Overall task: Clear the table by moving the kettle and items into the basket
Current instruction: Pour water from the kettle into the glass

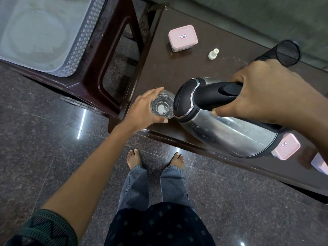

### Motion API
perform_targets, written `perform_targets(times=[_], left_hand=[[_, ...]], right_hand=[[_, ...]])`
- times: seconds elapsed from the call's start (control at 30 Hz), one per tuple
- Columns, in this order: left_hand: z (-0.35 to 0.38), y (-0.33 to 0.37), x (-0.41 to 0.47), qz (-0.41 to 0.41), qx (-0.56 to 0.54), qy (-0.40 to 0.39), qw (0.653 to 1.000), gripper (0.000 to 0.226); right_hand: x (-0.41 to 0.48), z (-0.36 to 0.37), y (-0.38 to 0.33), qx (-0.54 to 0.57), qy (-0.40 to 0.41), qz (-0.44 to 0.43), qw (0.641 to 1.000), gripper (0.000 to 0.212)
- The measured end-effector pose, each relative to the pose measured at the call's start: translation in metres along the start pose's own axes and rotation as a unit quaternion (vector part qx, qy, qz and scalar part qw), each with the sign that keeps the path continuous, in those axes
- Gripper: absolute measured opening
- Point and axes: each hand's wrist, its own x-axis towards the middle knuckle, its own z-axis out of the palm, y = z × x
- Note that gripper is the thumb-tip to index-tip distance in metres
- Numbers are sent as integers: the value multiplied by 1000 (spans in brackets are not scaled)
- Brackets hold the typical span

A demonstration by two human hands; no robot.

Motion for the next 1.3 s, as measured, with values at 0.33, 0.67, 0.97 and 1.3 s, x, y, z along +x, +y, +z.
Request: perform_targets(times=[0.33,0.67,0.97,1.3], left_hand=[[-1,5,-1,-7,11,-4,1000,105],[-5,19,-4,5,46,6,999,104],[-3,17,-4,4,53,4,999,102],[-56,31,-7,30,-64,8,997,81]], right_hand=[[-3,4,7,29,25,-7,999,40],[-24,18,34,173,57,23,983,38],[-39,34,57,300,89,58,948,29],[-27,-24,2,396,130,55,907,38]])
